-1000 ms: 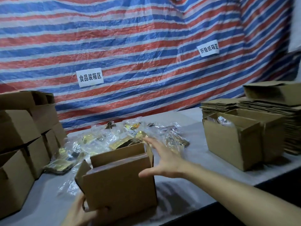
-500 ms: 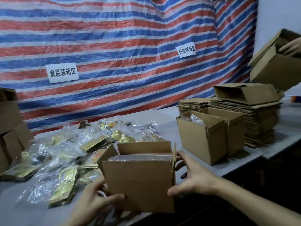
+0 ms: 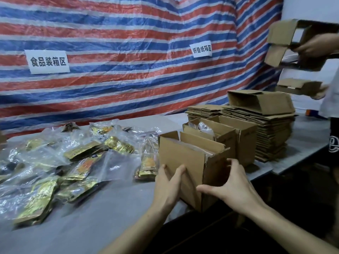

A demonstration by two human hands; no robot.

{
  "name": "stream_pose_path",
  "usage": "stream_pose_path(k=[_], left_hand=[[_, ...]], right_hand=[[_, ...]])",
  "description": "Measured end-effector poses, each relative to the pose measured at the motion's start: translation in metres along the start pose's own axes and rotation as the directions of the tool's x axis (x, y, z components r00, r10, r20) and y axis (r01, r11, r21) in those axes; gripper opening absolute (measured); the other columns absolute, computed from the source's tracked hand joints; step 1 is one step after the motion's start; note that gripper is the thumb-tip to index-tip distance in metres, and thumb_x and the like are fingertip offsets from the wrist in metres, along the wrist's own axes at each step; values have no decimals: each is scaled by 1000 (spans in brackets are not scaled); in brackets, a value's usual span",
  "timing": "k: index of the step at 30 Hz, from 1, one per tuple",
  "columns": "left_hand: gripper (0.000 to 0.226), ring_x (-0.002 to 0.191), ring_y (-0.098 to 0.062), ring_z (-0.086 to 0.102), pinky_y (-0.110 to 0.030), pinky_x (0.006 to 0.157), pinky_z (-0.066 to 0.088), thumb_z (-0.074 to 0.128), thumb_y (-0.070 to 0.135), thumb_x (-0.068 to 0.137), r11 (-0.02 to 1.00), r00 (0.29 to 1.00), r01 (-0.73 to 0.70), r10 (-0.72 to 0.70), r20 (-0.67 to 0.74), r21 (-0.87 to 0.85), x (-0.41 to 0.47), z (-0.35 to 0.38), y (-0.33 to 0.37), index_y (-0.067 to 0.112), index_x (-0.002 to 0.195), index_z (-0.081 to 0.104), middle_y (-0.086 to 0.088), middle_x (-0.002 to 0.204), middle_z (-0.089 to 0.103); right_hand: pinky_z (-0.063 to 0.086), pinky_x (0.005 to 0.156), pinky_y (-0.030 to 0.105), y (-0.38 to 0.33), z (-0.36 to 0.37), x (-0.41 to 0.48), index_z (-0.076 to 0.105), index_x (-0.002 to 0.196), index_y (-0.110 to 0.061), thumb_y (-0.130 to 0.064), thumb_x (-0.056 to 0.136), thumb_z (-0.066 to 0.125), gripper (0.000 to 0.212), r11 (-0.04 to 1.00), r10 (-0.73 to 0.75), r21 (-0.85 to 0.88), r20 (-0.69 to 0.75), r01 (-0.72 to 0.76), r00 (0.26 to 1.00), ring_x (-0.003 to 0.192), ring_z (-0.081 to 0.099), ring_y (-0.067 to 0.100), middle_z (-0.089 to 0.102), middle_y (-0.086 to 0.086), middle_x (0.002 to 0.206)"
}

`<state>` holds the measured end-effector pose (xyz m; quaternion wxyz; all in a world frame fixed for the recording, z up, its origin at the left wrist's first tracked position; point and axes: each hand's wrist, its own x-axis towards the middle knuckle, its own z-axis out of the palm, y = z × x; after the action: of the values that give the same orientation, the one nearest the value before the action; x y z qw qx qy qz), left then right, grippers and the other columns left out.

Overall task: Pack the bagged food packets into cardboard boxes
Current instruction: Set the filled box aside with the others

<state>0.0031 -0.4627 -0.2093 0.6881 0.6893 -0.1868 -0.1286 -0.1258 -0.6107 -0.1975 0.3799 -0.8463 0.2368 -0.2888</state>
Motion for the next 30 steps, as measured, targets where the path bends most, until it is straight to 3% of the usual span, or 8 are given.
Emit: stream_pose_path(k=[3, 8, 11, 13, 16, 23, 26, 30], left_hand=[[53, 120, -21, 62, -52, 109, 47, 69, 52, 89, 994, 1000, 8, -7, 17, -108, 10, 9, 2, 23, 128, 49, -1, 131, 63], [63, 121, -21, 61, -51, 110, 46, 65, 58, 89, 989, 999, 45, -44, 12, -143, 32, 14, 4, 19, 137, 56, 0, 130, 66], [70, 123, -22, 58, -52, 111, 45, 62, 64, 88, 991, 999, 44, -45, -9, -126, 42, 22, 4, 19, 140, 54, 0, 132, 64], [70, 123, -21, 59, -51, 112, 44, 60, 64, 90, 989, 999, 47, -49, -10, -140, 47, 28, 4, 18, 141, 52, -1, 134, 64], [61, 119, -20, 63, -48, 110, 47, 54, 61, 95, 986, 999, 34, -32, 10, -164, 51, 36, 2, 17, 136, 53, -2, 129, 67], [66, 128, -25, 55, -51, 112, 43, 47, 66, 96, 996, 999, -8, 3, -53, -91, 54, 42, -12, 18, 141, 49, -4, 138, 58], [61, 125, -24, 54, -51, 111, 43, 46, 65, 98, 998, 997, -9, 5, -75, -56, 55, 43, -10, 19, 138, 50, -4, 136, 56], [53, 117, -24, 62, -48, 105, 50, 54, 56, 98, 995, 997, 64, -66, -28, -72, 53, 36, -3, 15, 131, 53, -7, 132, 62]], right_hand=[[46, 94, 23, 16, -1, 6, 39, 134, -38, -72, 31, 88, 120, 984, -31, 174, -24, 35, 999, 112, 56, 2, 50, -14, 129], [55, 88, 30, 41, 0, 21, 40, 135, -36, -25, 62, 96, 93, 968, 31, 252, -82, -10, 996, 117, 56, 12, 44, -1, 140], [43, 111, 44, 46, 4, 33, 30, 153, -26, -28, 76, 88, 96, 987, 70, 148, -84, -57, 994, 137, 42, 20, 35, 3, 153], [34, 119, 43, 46, 11, 39, 27, 157, -23, -29, 85, 80, 90, 992, 66, 110, -71, -58, 995, 144, 36, 20, 34, 2, 157], [31, 118, 37, 44, 25, 42, 32, 156, -18, -28, 94, 70, 73, 998, 39, 43, -97, -35, 995, 144, 37, 21, 38, 2, 157], [48, 107, 48, 44, 33, 49, 37, 150, -24, -33, 90, 74, 71, 994, 87, 87, -157, -74, 984, 125, 56, 26, 44, 4, 146], [52, 89, 39, 41, 33, 51, 49, 130, -22, -32, 87, 77, 52, 989, 128, 99, -182, -112, 975, 100, 62, 18, 53, 5, 131], [41, 61, 32, 33, 30, 46, 54, 78, -18, -34, 83, 80, 31, 994, 102, 47, -197, -95, 975, 72, 56, 13, 63, -2, 81]])
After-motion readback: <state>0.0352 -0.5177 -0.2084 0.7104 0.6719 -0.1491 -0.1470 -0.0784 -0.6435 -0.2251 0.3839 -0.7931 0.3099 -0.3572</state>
